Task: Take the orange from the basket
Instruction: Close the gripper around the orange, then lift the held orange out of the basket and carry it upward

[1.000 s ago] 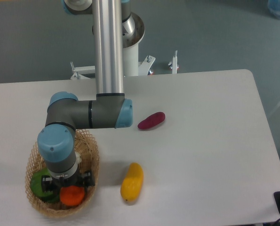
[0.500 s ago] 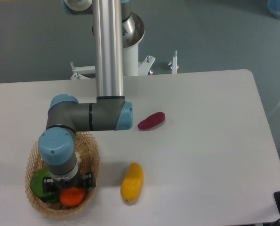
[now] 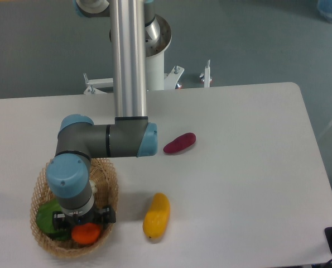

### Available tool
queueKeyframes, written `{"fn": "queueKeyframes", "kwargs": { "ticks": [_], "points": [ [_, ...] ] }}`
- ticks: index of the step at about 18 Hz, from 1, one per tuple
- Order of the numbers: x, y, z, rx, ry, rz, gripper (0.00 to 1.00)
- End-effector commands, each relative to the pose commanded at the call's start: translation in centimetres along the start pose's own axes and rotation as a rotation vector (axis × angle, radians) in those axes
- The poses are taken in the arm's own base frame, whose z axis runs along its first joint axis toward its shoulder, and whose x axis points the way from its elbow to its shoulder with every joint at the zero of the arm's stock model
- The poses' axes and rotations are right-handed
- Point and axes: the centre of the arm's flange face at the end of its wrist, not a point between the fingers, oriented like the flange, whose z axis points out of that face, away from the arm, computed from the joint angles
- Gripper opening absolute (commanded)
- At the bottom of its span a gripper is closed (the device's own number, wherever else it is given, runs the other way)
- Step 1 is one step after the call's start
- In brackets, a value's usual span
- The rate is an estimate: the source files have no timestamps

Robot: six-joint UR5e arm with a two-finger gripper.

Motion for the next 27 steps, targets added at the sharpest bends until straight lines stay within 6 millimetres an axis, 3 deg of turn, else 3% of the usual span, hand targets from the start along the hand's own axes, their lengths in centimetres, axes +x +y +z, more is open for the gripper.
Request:
{"fn": "queueKeyframes", "kwargs": {
  "ticks": [3,9,15,17,19,22,25,27],
  "points": [
    [0.1,0.0,-0.3,0.004,0.001,0.003,0.91],
    [0.5,0.1,-0.6,0.010,0.002,0.013,0.71],
    [0.6,0.0,-1.7,0.027,0.005,0.019,0.70],
    [0.8,-0.1,-3.1,0.047,0.005,0.045,0.70],
    [0.9,-0.3,-6.5,0.091,0.005,0.106,0.70],
    [0.5,-0.4,-8.3,0.112,-0.045,0.188,0.70],
    [-3.2,-0.9,-12.4,0.157,-0.095,0.214,0.70],
    [-7.1,-1.2,-15.4,0.185,-0.112,0.229,0.68]
  ]
}}
